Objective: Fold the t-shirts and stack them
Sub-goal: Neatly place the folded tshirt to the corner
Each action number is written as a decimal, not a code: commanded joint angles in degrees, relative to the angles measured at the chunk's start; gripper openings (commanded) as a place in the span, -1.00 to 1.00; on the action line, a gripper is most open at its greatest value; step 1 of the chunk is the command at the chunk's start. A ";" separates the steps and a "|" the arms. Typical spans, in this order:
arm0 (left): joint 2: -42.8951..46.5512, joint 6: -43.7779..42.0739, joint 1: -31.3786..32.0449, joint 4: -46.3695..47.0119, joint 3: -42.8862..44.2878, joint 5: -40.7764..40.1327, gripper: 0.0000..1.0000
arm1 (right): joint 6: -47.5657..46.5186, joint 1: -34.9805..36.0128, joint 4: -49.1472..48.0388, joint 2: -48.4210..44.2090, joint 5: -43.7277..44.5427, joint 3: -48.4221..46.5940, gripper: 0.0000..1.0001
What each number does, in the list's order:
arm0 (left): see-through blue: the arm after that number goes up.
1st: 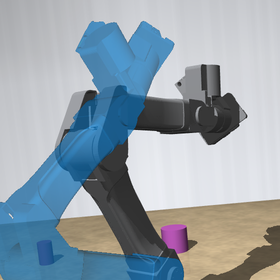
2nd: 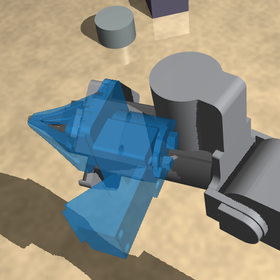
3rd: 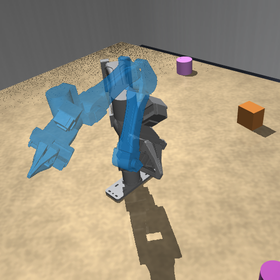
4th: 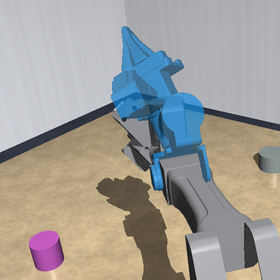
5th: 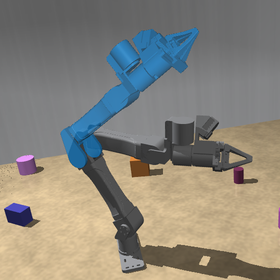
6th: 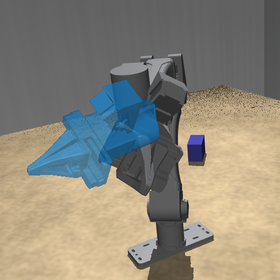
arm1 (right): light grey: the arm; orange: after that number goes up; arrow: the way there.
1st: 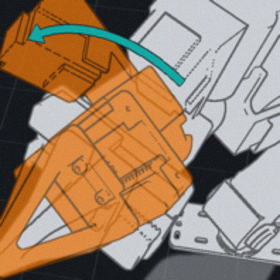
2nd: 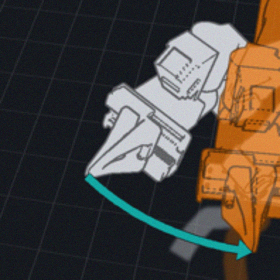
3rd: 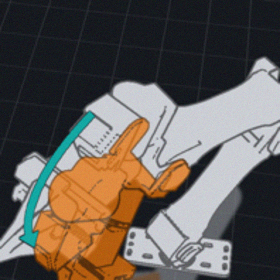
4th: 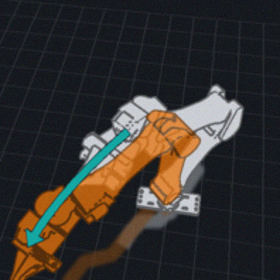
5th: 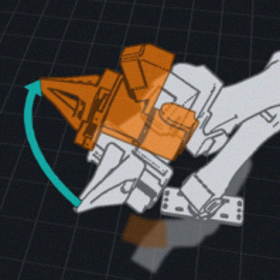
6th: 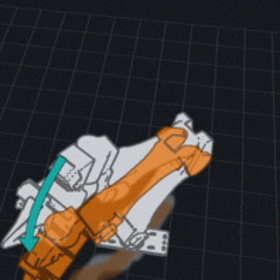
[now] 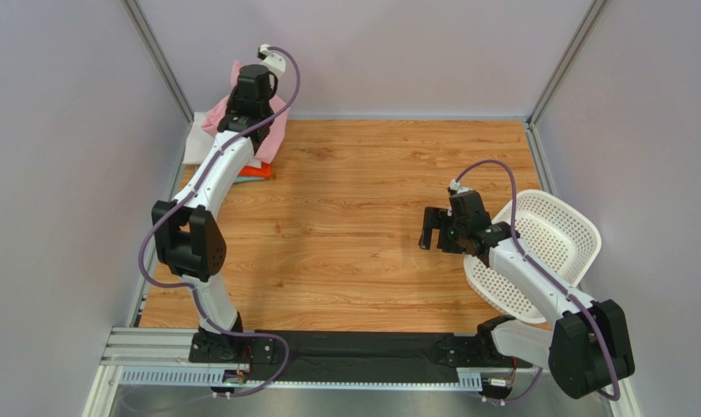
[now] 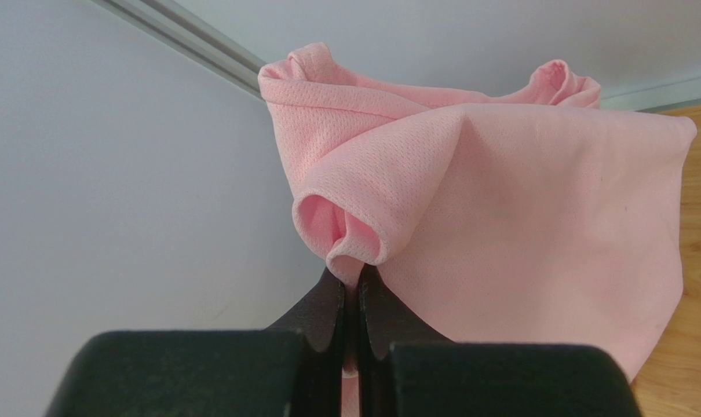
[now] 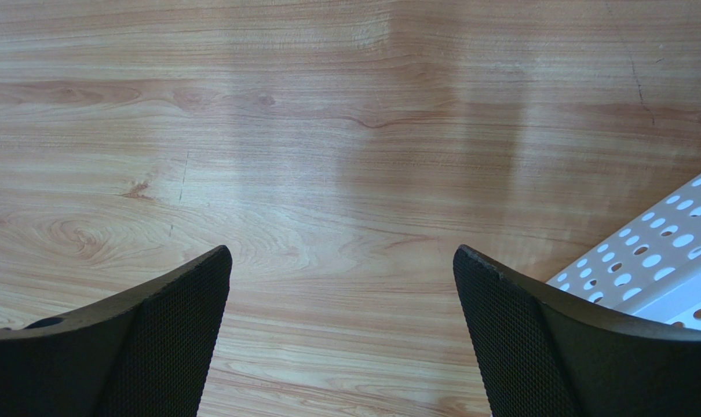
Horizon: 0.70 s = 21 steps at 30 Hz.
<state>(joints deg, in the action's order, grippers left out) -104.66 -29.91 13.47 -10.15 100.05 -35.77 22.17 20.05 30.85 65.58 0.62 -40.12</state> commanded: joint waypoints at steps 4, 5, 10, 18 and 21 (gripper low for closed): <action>1.22 1.69 -3.63 3.91 -2.32 1.58 -1.00 | -0.82 -0.45 -0.70 -0.10 1.84 -0.75 1.00; 0.17 1.87 -4.33 4.00 -2.23 1.58 -1.00 | -0.82 -0.45 -0.62 -0.10 1.93 -0.75 1.00; -2.65 0.65 -6.00 5.67 -1.26 1.23 -1.00 | -0.91 -0.63 -0.53 0.34 2.54 -1.01 1.00; -6.87 0.12 -10.40 9.43 -0.38 2.11 -1.00 | -0.90 -1.16 -0.35 1.13 3.24 -1.10 1.00; -8.36 -0.76 -11.80 11.82 -0.56 2.37 -1.00 | -0.90 -1.16 -0.35 1.48 3.51 -1.28 1.00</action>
<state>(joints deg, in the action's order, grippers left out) -112.40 -29.76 3.22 -4.27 97.34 -34.24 22.15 19.27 30.87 66.61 2.35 -40.12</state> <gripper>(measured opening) 0.017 0.998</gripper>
